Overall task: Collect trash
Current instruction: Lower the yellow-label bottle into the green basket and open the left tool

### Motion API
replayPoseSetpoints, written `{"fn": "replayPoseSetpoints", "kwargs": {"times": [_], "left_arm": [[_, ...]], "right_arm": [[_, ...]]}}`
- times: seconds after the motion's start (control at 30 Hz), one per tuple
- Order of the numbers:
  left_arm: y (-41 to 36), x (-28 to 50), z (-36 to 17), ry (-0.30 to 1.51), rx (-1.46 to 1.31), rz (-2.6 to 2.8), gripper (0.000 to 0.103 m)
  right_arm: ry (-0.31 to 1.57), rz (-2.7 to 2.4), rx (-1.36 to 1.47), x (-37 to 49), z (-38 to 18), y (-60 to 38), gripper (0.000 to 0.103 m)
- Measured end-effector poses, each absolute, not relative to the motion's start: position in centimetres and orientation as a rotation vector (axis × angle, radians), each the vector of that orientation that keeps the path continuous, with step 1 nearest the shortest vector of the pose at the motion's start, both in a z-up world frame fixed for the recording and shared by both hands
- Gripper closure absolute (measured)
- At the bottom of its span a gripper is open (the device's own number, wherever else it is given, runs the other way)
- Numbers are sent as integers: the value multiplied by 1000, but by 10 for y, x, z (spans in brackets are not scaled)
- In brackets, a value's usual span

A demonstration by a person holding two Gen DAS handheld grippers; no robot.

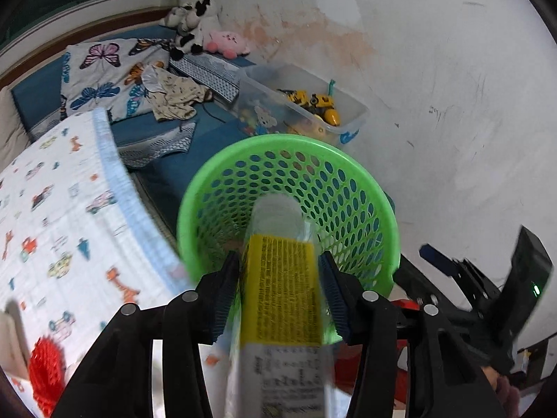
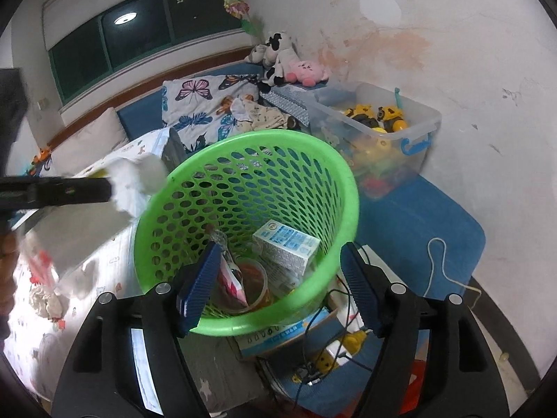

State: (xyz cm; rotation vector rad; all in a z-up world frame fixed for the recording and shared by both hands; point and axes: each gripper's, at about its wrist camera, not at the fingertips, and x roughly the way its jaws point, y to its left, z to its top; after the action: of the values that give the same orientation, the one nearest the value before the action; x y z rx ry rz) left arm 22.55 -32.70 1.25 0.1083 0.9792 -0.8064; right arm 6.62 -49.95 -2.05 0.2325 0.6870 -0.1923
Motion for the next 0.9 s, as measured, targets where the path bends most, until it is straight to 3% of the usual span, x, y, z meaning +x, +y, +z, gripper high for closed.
{"fn": "replayPoseSetpoints", "kwargs": {"times": [0.33,0.9], "left_arm": [[-367,232,4,1003,138,-824,58],[-247,191,15,945,75,-707,49]], "right_arm": [[678,-201,272,50,-22,-508,31],[676,-96,266,43,-18,-458,29]]}}
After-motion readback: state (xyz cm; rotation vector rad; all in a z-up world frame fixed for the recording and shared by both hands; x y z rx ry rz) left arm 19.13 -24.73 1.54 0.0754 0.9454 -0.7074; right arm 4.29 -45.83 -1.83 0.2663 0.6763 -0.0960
